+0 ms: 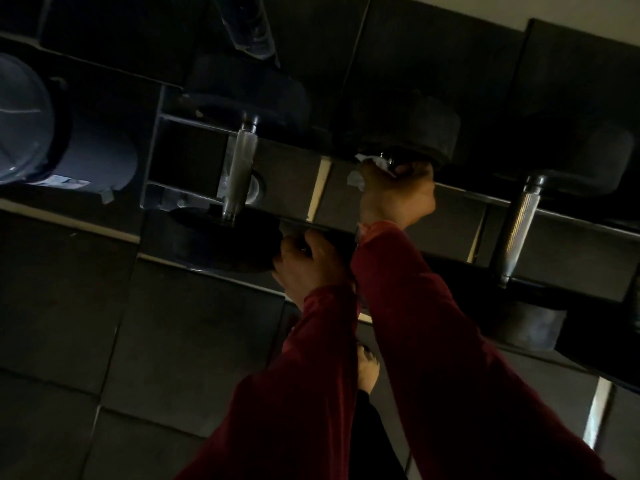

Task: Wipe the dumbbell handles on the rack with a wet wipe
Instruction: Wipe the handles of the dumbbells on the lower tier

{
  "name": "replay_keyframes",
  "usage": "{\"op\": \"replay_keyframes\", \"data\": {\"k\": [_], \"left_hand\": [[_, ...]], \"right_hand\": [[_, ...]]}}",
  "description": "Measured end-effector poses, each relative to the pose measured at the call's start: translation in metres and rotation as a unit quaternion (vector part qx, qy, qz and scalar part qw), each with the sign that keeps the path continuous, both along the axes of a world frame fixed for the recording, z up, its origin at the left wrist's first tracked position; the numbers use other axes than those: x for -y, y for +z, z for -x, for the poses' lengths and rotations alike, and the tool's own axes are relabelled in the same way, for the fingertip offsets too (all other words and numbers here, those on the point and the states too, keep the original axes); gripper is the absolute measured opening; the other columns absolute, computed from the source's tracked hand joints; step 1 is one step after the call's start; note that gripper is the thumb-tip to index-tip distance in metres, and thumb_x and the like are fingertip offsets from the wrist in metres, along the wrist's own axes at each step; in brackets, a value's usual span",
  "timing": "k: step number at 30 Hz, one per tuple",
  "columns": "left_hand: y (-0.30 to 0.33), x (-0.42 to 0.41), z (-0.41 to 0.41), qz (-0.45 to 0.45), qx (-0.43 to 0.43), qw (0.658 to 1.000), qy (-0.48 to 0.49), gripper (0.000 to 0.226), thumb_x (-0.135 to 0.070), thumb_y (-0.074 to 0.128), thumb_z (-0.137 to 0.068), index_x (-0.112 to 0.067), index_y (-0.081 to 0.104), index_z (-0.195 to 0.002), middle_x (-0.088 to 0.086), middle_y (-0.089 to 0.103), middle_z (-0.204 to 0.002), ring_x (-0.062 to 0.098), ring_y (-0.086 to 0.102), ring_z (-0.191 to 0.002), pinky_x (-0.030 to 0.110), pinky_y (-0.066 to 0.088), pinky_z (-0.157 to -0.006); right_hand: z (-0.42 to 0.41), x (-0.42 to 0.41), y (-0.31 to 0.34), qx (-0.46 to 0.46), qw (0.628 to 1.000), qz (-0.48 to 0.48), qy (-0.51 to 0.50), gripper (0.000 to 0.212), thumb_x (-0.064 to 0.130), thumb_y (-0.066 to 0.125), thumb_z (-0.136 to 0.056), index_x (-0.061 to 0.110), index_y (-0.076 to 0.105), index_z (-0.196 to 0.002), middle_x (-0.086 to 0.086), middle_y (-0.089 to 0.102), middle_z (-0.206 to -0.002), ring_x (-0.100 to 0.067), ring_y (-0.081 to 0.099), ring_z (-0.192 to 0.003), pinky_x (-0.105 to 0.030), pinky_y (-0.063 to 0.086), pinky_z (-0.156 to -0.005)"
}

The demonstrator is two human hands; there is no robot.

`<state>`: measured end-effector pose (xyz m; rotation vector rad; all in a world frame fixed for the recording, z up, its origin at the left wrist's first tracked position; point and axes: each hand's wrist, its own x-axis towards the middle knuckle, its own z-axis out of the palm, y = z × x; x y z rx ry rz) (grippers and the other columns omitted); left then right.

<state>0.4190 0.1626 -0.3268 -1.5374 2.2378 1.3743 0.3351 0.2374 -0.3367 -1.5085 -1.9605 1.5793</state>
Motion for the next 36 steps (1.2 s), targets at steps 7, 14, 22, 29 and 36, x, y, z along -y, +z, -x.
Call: {"op": "replay_keyframes", "data": {"k": [7, 14, 22, 29, 36], "left_hand": [[0.002, -0.001, -0.001, 0.001, -0.012, 1.000, 0.001, 0.061, -0.047, 0.033, -0.071, -0.013, 0.068, -0.107, 0.012, 0.063, -0.108, 0.030, 0.054, -0.106, 0.042, 0.043, -0.096], [0.003, -0.002, 0.000, 0.014, -0.010, 1.000, -0.002, 0.062, -0.049, 0.031, -0.070, -0.014, 0.069, -0.106, 0.011, 0.064, -0.107, 0.030, 0.055, -0.105, 0.043, 0.044, -0.094], [0.002, -0.002, -0.002, 0.006, -0.010, 1.000, -0.013, 0.040, -0.036, 0.043, -0.088, -0.011, 0.066, -0.110, 0.013, 0.063, -0.112, 0.030, 0.053, -0.109, 0.038, 0.040, -0.093], [0.004, -0.003, -0.002, 0.006, -0.014, 1.000, -0.021, 0.039, -0.034, 0.044, -0.090, -0.012, 0.066, -0.112, 0.012, 0.063, -0.113, 0.028, 0.053, -0.110, 0.032, 0.034, -0.088], [0.003, -0.004, -0.002, 0.013, -0.019, 0.999, -0.024, 0.060, -0.048, 0.033, -0.076, -0.014, 0.066, -0.113, 0.009, 0.064, -0.111, 0.027, 0.055, -0.107, 0.040, 0.042, -0.094]], "right_hand": [[-0.023, -0.032, -0.020, -0.079, 0.976, 0.193, -0.064, 0.018, 0.008, 0.086, -0.070, 0.015, 0.070, -0.074, 0.000, 0.074, -0.076, -0.016, 0.073, -0.078, -0.036, 0.060, -0.078], [-0.033, -0.061, -0.025, 0.086, 0.973, 0.179, 0.115, 0.011, 0.009, 0.067, -0.081, 0.013, 0.072, -0.090, -0.001, 0.071, -0.084, -0.016, 0.070, -0.078, -0.038, 0.060, -0.080], [-0.014, -0.071, -0.009, 0.101, 0.955, 0.203, 0.192, 0.025, -0.002, 0.055, -0.089, 0.020, 0.055, -0.077, -0.002, 0.060, -0.080, -0.016, 0.063, -0.072, -0.031, 0.057, -0.070], [-0.048, -0.063, -0.007, 0.209, 0.911, 0.114, 0.337, 0.012, 0.023, 0.073, -0.060, 0.024, 0.064, -0.053, 0.005, 0.062, -0.059, -0.005, 0.062, -0.051, -0.021, 0.050, -0.049], [-0.008, -0.064, -0.021, 0.107, 0.961, 0.216, 0.135, 0.021, 0.002, 0.064, -0.082, 0.020, 0.072, -0.074, 0.000, 0.073, -0.070, -0.016, 0.072, -0.069, -0.035, 0.061, -0.068]]}}
